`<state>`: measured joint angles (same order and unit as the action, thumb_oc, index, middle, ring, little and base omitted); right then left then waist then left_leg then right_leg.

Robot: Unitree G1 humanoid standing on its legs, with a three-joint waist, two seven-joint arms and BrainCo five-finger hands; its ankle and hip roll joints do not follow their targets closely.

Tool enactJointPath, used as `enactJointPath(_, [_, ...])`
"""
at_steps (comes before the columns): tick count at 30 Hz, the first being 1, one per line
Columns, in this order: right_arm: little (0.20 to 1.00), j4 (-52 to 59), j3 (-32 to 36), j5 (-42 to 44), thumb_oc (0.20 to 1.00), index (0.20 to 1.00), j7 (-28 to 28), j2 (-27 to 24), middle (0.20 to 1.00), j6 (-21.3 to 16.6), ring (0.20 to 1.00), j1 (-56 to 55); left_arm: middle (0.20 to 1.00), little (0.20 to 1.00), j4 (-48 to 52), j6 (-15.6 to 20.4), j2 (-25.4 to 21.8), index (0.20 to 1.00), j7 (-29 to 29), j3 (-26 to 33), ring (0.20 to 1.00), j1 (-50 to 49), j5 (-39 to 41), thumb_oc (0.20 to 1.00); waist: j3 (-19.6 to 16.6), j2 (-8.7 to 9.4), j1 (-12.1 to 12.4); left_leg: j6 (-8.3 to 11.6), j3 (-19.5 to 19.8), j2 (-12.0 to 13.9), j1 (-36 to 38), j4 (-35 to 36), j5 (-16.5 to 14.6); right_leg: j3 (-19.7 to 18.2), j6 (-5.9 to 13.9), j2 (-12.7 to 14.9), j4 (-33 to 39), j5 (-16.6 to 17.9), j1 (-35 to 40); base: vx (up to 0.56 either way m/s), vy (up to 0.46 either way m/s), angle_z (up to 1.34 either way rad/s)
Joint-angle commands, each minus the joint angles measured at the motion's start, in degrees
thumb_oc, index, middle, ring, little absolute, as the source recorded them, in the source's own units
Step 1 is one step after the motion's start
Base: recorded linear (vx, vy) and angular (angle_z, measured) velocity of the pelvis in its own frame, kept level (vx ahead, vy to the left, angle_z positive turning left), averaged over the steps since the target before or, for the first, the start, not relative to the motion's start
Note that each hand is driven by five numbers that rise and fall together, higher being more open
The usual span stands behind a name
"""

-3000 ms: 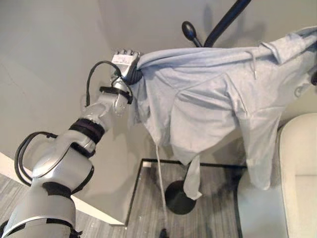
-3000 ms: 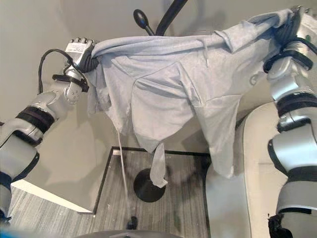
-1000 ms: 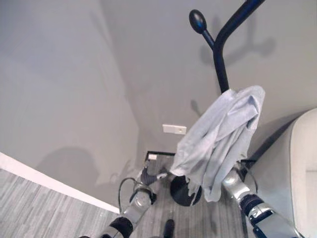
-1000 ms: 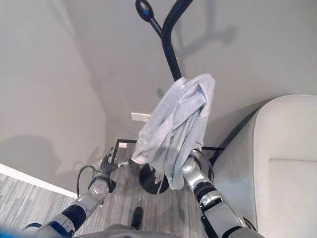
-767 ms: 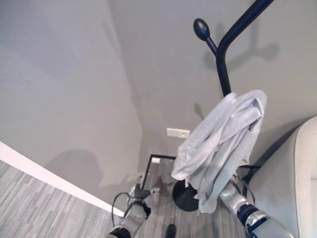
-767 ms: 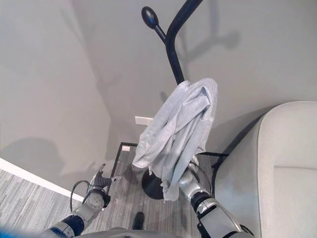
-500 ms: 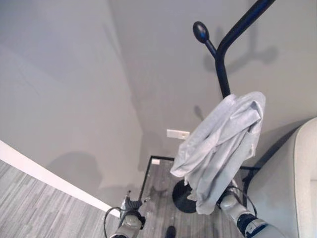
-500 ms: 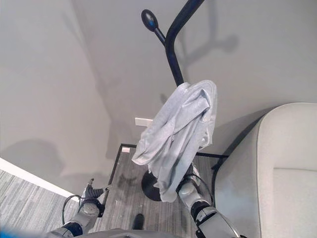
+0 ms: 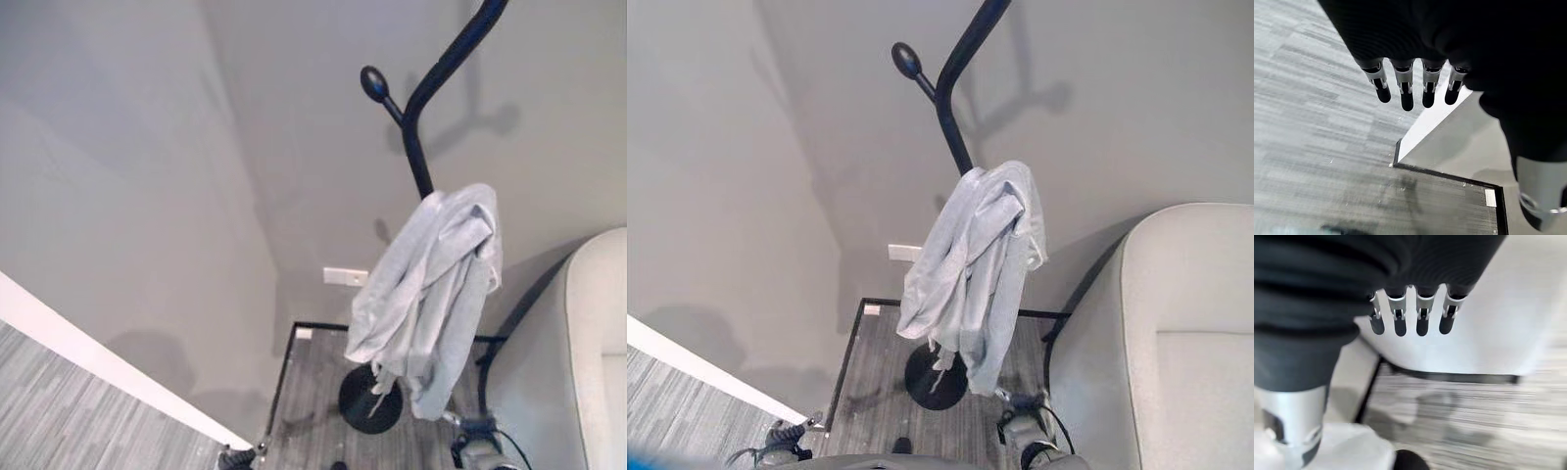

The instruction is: Hang the clothes on the sofa on the clothes rack.

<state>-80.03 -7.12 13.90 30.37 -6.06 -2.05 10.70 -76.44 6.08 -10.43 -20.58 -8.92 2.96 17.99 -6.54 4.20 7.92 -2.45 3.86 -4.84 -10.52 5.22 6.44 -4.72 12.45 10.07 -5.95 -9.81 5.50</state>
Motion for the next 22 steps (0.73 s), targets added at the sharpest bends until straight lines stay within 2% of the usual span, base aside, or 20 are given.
enactJointPath(1, [1.0, -1.11, 2.42, 7.81, 1.0, 1.0, -2.47, -0.41, 1.0, -0.8, 1.0, 0.44, 1.0, 1.0, -1.95, 0.97, -0.81, 1.0, 3.55, 2.39, 1.0, 3.69, 3.13, 1.0, 1.91, 0.31, 0.36, 4.39, 0.96, 2.78, 0.03, -0.22, -2.81, -0.07, -1.16, 2.12, 7.17, 16.51, -0.1, 0.0, 0.0, 0.0])
enactJointPath(7, [1.0, -6.84, 8.53, 18.37, 1.0, 1.0, -6.13, 0.14, 1.0, -0.35, 1.0, -1.71, 1.0, 1.0, -2.88, 1.21, -0.67, 1.0, 5.87, 4.17, 1.0, 2.91, 7.25, 1.0, 1.47, 0.6, -0.1, 4.48, 0.72, 2.78, 0.67, -0.22, -3.12, 0.03, -1.1, 2.08, 7.08, 17.28, 0.44, 0.0, 0.0, 0.0])
enactJointPath(11, [1.0, -9.2, 10.63, 22.2, 1.0, 1.0, -7.63, 0.61, 1.0, -0.2, 1.0, -2.4, 1.0, 1.0, -3.66, 1.45, -0.13, 1.0, 6.39, 5.09, 1.0, 2.66, 9.49, 1.0, 1.13, 0.74, -0.55, 4.52, 0.69, 2.79, 0.99, -0.22, -3.29, -0.17, -1.08, 2.2, 6.87, 17.95, 0.62, 0.0, 0.0, 0.0])
enactJointPath(17, [1.0, -14.37, 15.56, 32.12, 1.0, 1.0, -9.57, 0.04, 1.0, 1.19, 1.0, -2.67, 1.0, 1.0, -4.56, 0.51, 0.6, 1.0, 7.95, 4.11, 1.0, 2.85, 8.22, 1.0, 0.62, 0.67, -1.18, 4.61, 0.24, 2.89, 1.53, -0.22, -3.6, -0.31, -1.21, 2.27, 6.51, 18.12, 0.95, 0.0, 0.0, 0.0])
enactJointPath(22, [1.0, -15.87, 18.42, 37.21, 1.0, 1.0, -9.01, -0.43, 1.0, 0.9, 1.0, -2.09, 1.0, 1.0, -4.61, 0.02, 1.18, 1.0, 8.6, 2.5, 1.0, 2.73, 6.61, 1.0, 0.28, 0.49, -1.49, 4.73, 0.12, 2.96, 1.95, -0.22, -3.81, -0.45, -1.2, 2.36, 6.36, 18.61, 1.1, 0.0, 0.0, 0.0])
